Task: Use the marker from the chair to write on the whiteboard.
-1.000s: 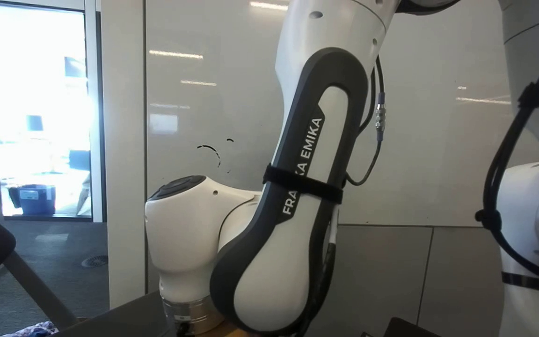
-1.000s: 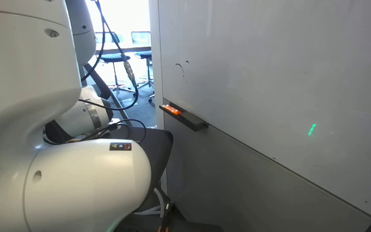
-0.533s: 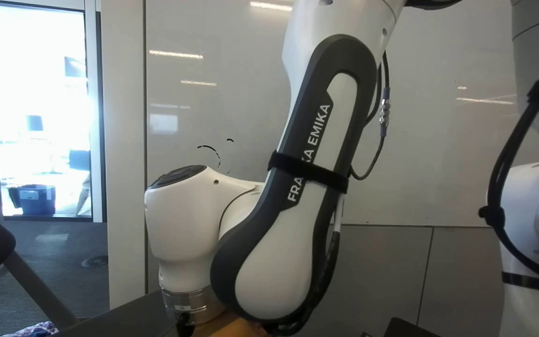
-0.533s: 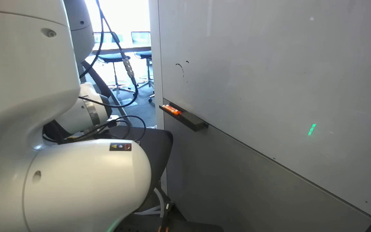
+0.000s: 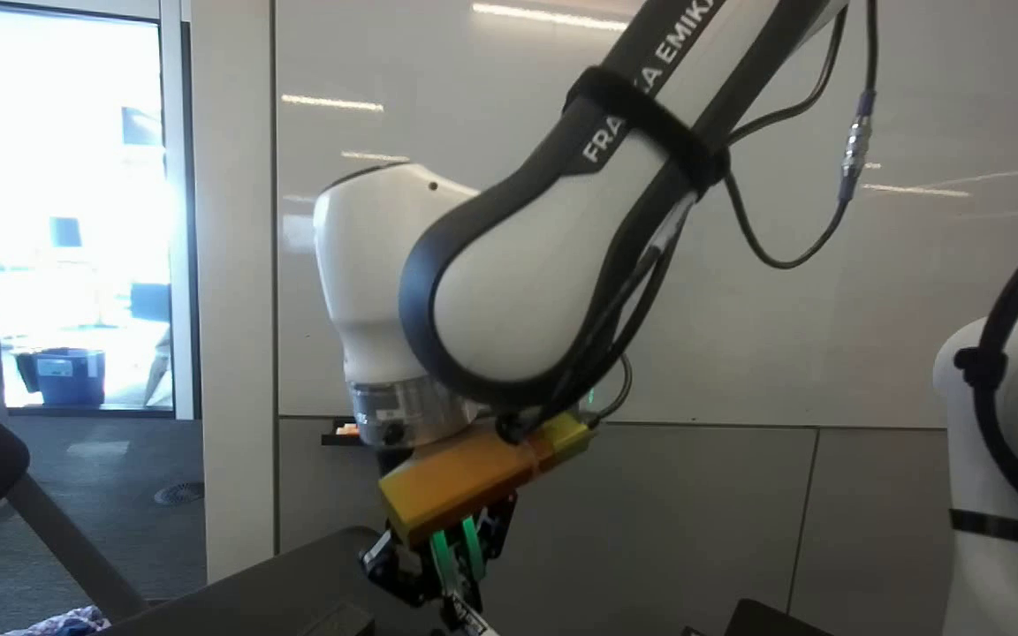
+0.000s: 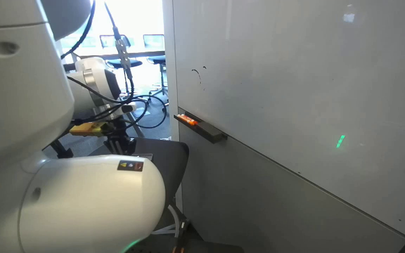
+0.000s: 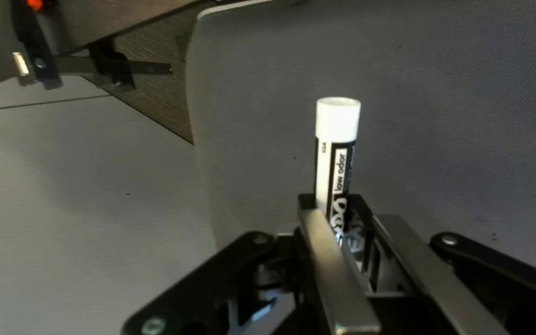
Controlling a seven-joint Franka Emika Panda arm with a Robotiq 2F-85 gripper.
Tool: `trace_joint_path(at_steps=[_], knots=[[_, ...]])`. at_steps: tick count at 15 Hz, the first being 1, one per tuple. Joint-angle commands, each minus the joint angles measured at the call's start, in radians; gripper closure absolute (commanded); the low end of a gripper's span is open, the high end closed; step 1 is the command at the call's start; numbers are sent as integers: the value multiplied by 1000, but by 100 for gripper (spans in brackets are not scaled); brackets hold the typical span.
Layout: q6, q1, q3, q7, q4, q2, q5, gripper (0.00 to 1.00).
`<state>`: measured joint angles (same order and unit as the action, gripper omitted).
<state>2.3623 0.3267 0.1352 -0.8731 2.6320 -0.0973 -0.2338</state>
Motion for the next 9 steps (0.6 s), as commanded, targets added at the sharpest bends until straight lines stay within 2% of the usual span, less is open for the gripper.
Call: trace_joint_path(at_steps=[1, 5, 9], knots=[[-151, -85, 13, 130, 2, -168, 52, 90], [-245, -171, 14, 206, -31, -280, 27, 90], [-225, -229, 27, 241, -89, -288, 19, 90]])
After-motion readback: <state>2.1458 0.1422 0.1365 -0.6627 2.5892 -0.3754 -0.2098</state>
